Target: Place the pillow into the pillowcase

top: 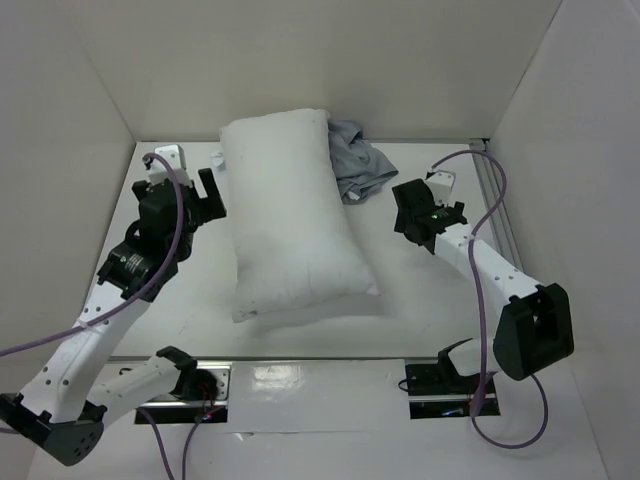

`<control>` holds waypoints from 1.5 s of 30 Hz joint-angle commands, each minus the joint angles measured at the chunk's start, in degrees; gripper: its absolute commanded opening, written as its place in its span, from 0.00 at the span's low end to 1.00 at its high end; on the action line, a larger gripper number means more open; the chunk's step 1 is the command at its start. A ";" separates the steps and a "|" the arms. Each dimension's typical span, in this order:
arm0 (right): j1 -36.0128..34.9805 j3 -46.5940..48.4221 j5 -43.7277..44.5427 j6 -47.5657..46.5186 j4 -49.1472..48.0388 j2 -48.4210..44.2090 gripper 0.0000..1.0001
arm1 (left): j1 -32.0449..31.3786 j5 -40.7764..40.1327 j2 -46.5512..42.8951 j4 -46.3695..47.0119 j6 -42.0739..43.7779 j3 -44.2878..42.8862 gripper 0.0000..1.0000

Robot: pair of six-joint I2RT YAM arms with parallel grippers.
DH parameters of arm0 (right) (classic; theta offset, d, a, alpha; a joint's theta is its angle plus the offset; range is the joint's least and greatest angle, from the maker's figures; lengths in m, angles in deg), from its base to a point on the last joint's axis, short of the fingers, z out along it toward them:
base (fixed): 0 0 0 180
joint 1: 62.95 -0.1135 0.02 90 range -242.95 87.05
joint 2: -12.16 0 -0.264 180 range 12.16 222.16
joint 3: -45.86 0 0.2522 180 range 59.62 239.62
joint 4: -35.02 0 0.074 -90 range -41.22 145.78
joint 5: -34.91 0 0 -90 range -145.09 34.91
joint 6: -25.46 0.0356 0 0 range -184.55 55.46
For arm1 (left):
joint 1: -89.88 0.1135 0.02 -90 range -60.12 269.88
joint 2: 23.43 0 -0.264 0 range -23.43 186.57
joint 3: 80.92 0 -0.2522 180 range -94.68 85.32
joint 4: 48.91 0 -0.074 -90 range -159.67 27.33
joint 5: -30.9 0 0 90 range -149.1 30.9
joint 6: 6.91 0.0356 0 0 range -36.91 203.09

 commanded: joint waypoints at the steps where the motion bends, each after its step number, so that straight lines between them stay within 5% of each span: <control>1: -0.72 -0.60 -0.17 -1.00 -4.59 -3.39 1.00 | -0.12 0.28 2.21 -5.33 1.57 -4.61 1.00; 11: -3.00 5.46 -11.59 -6.36 -2.39 -4.97 1.00 | 0.40 -0.69 3.99 -9.92 -1.22 -7.26 1.00; 17: -5.45 11.43 -20.54 -8.65 0.84 -5.16 1.00 | 3.91 13.45 4.68 -11.15 -3.09 -7.25 1.00; 25: -14.16 18.29 -28.11 -9.17 3.67 -2.35 1.00 | 6.64 24.97 17.51 -16.95 -8.70 -9.89 1.00; 33: -14.69 20.15 -41.81 -10.32 0.08 7.57 1.00 | 11.30 36.13 23.31 -8.44 -11.52 -5.32 1.00; 39: -14.69 20.66 -50.69 -10.93 -6.09 15.74 1.00 | 14.20 54.57 26.13 3.66 -14.95 2.93 1.00; 40: -15.30 20.67 -55.06 -11.46 -7.30 16.46 0.96 | 14.73 59.30 25.52 5.53 -14.95 5.11 0.97; 41: -16.00 21.19 -56.32 -11.46 -7.32 16.46 0.80 | 14.73 61.00 25.52 7.29 -15.65 6.01 0.89; 42: -16.01 21.20 -56.33 -11.98 -7.32 17.07 0.35 | 14.73 62.32 24.73 9.65 -16.27 6.62 0.61; 43: -16.88 21.20 -55.81 -11.99 -7.32 17.08 0.14 | 14.73 63.29 23.94 9.68 -16.27 6.63 0.37; 44: -17.59 22.33 -54.76 -11.99 -7.32 16.47 0.00 | 14.73 64.08 23.94 9.68 -16.27 5.76 0.16; 45: -17.59 22.95 -53.71 -11.99 -6.71 16.47 0.00 | 14.73 64.61 23.93 8.89 -16.27 4.62 0.00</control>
